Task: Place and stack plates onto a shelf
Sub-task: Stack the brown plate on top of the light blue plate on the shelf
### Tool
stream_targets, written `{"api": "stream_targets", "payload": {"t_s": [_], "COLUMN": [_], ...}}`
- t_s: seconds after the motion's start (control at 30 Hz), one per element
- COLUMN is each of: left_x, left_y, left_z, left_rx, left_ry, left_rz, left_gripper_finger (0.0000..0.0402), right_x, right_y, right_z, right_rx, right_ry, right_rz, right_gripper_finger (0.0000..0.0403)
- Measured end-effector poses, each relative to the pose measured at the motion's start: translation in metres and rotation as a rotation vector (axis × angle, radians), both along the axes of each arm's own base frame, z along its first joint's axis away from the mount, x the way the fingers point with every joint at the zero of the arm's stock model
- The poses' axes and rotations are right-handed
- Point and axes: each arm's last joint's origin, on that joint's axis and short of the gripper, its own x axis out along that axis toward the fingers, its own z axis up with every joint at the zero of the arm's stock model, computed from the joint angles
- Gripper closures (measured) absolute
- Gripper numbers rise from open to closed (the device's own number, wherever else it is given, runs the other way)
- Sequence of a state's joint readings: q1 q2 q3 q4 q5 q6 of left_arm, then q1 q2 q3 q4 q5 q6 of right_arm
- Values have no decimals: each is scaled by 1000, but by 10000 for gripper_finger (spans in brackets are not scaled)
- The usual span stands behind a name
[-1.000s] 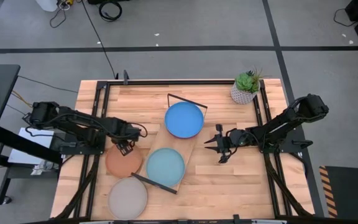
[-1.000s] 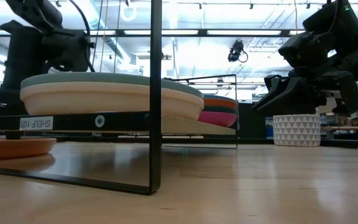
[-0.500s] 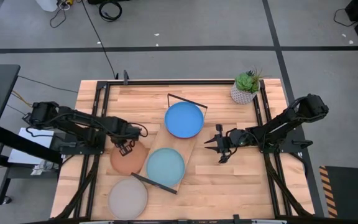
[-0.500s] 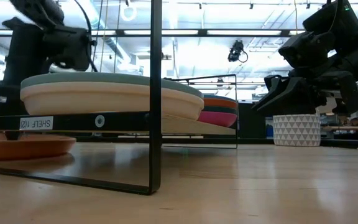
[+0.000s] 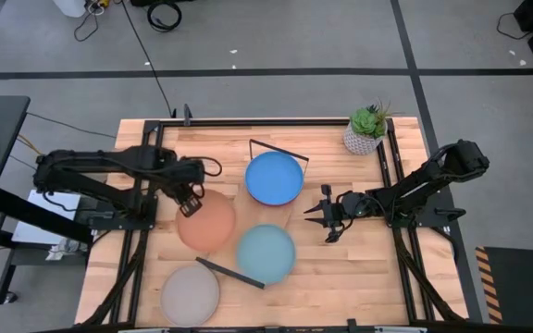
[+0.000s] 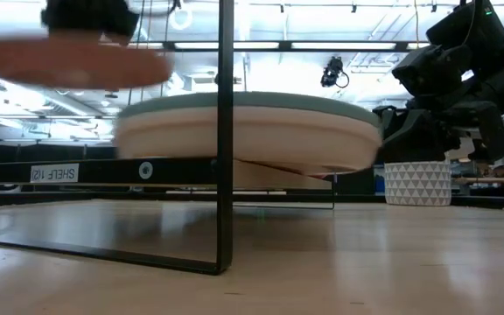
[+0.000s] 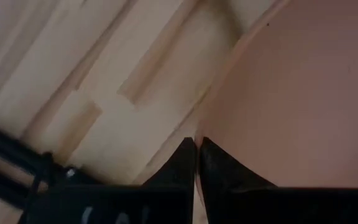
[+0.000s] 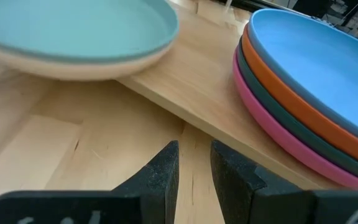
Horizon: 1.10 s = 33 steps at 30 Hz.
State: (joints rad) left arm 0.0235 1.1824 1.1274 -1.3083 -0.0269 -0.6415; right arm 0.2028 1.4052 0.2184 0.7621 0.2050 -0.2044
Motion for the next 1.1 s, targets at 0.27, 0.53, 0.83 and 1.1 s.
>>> {"api": "stream_targets", "payload": {"t_s": [0.27,0.53,0.83,1.1], "left_x": [9,55,89,93], "left_y": [-1,-16,-20,-8], "left_z": [22,6,-18,-16], "left_rx": [28,-44,-96,-89], "left_ry": [-131,-280,-250,-270], "left_rz": [-1,-80,-135,-94], "left_gripper_finger": [387,387,386,386], "right_x": [0,-3,-10,6], "right_y": [0,8,38,55], "right_z": [0,-4,-1,3], "right_rx": [0,129,154,78], "right_ry": [0,63,59,11], "right_rz": [0,133,357,389], "right_gripper_finger": [305,305,305,305]}}
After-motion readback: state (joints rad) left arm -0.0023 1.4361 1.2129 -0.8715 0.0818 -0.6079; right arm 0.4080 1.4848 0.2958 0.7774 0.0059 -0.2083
